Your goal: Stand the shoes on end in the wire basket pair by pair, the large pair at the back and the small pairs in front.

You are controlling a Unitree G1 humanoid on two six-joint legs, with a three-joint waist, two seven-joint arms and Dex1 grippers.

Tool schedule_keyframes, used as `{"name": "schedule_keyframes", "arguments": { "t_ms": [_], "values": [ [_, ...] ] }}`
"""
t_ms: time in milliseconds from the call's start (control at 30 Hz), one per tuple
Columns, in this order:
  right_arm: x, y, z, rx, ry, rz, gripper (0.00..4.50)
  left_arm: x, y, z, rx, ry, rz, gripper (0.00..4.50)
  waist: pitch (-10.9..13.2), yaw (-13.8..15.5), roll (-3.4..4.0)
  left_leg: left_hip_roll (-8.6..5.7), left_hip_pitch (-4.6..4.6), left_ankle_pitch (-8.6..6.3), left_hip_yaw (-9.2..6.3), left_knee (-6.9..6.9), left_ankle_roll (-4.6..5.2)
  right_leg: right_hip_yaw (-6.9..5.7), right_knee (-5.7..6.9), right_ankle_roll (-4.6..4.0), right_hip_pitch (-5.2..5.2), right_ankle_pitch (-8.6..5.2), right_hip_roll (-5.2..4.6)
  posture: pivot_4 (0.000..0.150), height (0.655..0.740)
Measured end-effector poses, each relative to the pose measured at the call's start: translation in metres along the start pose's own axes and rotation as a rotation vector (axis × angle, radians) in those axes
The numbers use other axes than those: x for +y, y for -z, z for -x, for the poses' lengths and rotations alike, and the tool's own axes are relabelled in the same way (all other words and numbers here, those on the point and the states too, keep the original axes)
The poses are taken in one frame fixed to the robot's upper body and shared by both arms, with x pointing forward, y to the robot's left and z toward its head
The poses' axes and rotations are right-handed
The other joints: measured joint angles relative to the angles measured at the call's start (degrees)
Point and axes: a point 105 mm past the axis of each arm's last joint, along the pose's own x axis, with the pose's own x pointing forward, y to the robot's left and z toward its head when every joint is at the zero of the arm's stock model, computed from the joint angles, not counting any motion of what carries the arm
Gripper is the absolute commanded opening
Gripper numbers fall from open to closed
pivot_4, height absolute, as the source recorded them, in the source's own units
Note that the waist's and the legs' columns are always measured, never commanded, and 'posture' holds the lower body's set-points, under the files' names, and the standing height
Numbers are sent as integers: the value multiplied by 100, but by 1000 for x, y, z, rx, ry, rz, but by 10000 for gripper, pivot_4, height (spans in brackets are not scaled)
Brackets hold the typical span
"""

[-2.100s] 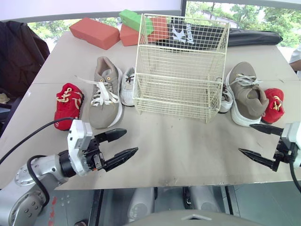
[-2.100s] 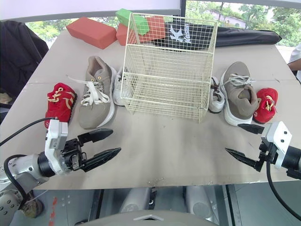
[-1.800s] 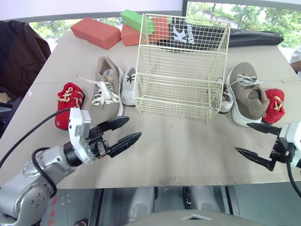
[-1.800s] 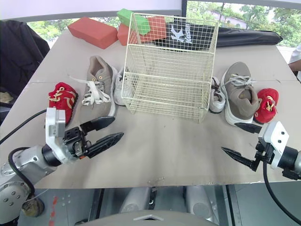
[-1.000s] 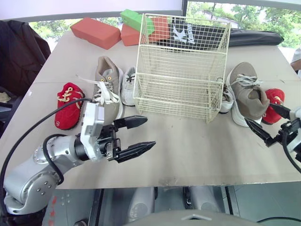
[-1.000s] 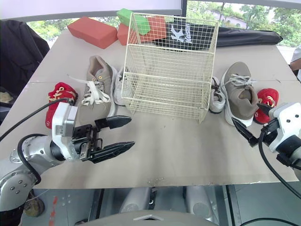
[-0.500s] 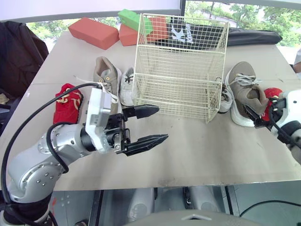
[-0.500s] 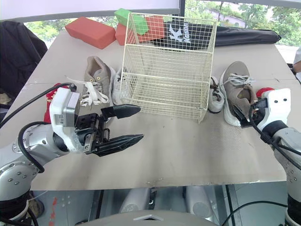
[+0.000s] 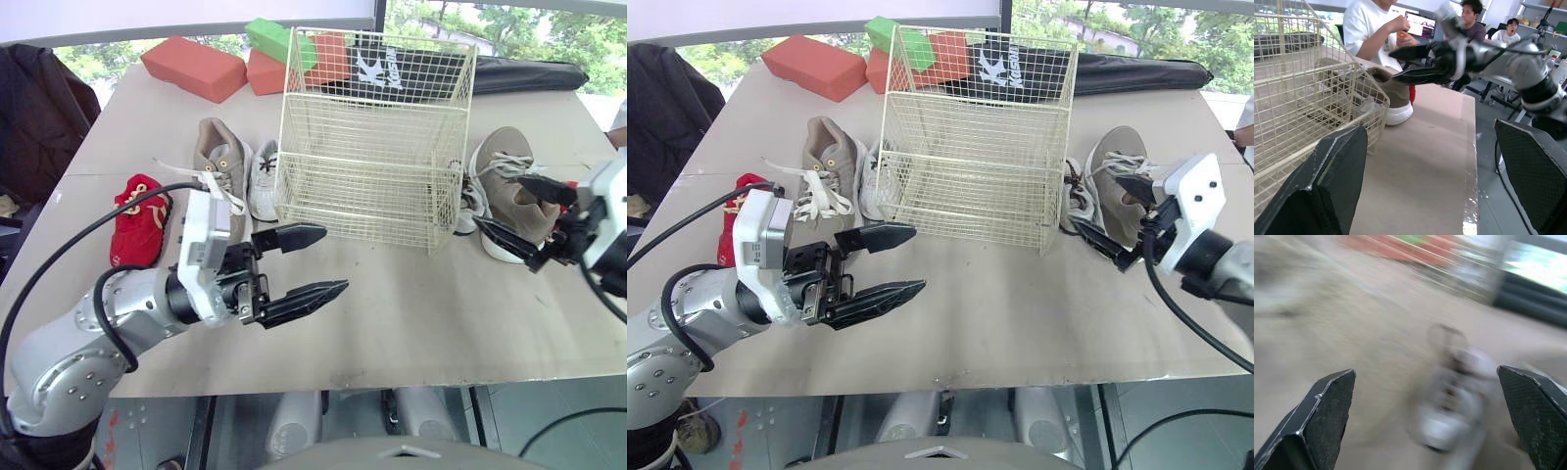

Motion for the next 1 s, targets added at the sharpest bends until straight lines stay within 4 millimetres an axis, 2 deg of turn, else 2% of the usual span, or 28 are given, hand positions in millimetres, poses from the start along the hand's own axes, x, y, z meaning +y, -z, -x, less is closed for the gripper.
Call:
{"name": "schedule_keyframes", "arguments": {
  "t_ms": [67, 100, 133, 267, 300, 333, 367, 400, 433, 533, 600, 633, 733, 1000],
  "values": [
    [14, -17, -7, 6, -146, 59, 45000, -1, 2, 2, 9, -1, 8, 44582, 2, -18, 2, 3, 5, 0, 4, 0, 0, 4, 0, 0, -1, 0, 1, 1500, 7400],
    [23, -25, -16, 9, -230, 95, 45000, -1, 3, 5, 14, -9, 12, 44582, 0, -44, -3, 3, 9, 0, 5, 0, 0, 2, 0, -1, 0, 0, 6, 1500, 7400],
    [33, -26, -36, 36, -314, 138, 45000, -3, 6, 9, 22, -18, 18, 44582, 0, -95, -7, 3, 7, 0, 5, 0, -1, -2, 0, -2, -1, 0, 9, 1500, 7400],
    [44, -5, -75, 155, -420, 135, 45000, -9, 13, 14, 44, -33, 38, 44582, 8, -97, -11, 3, -12, 1, 1, 1, -2, -7, 2, -3, -16, 0, 1, 1500, 7400],
    [45, 2, -85, 192, -430, 139, 42609, -10, 13, 14, 46, -42, 34, 44912, 8, -77, -11, 2, -21, 1, -2, 1, -2, -4, 3, -2, -28, 0, -4, 1500, 7400],
    [44, 5, -89, 206, -429, 141, 37495, -10, 13, 14, 47, -46, 32, 45000, 8, -67, -11, 0, -29, 1, -6, 1, -2, -5, 4, -1, -37, 1, -8, 1500, 7400],
    [43, 7, -91, 217, -426, 142, 36370, -10, 13, 14, 47, -48, 31, 45000, 8, -50, -11, -1, -38, 1, -8, 1, -3, -5, 4, -1, -44, 1, -9, 1500, 7400],
    [39, 19, -100, 269, -412, 153, 30997, -11, 13, 14, 47, -64, 24, 45000, 8, 13, -12, -3, -70, 3, -15, 7, -5, -13, 0, 1, -68, 2, -15, 1500, 7400],
    [38, 26, -106, 308, -428, 201, 27656, -13, 13, 16, 41, -99, 22, 45000, 8, 10, -12, -2, -86, 10, -12, 10, -18, -10, -1, 1, -89, 2, -18, 1500, 7400],
    [42, 25, -110, 318, -509, 301, 14813, -20, 16, 17, 38, -145, 28, 45000, 6, -4, -16, -2, -106, 15, -9, 6, -28, -6, -1, 2, -111, 3, -23, 1500, 7400],
    [42, 27, -109, 325, -549, 337, 3421, -24, 16, 18, 38, -169, 25, 45000, 6, 6, -16, -2, -100, 4, -10, 5, -8, -8, 8, 1, -110, 4, -22, 1500, 7400],
    [40, 27, -109, 326, -548, 357, 611, -25, 16, 17, 36, -176, 23, 45000, 6, 9, -16, -3, -98, 2, -10, 7, -5, -10, 11, 0, -109, 4, -21, 1500, 7400],
    [31, 30, -107, 345, -550, 392, 611, -26, 17, 18, 34, -191, 25, 45000, 6, 12, -15, -4, -93, 2, -7, 10, -4, -8, 12, -4, -106, 7, -18, 1500, 7400],
    [29, 30, -101, 322, -598, 494, 611, -27, 15, 18, 20, -203, 16, 45000, 7, 13, -15, -3, -99, 3, -7, 10, -6, -9, 5, -4, -106, 6, -17, 1500, 7400]
  ]
}}
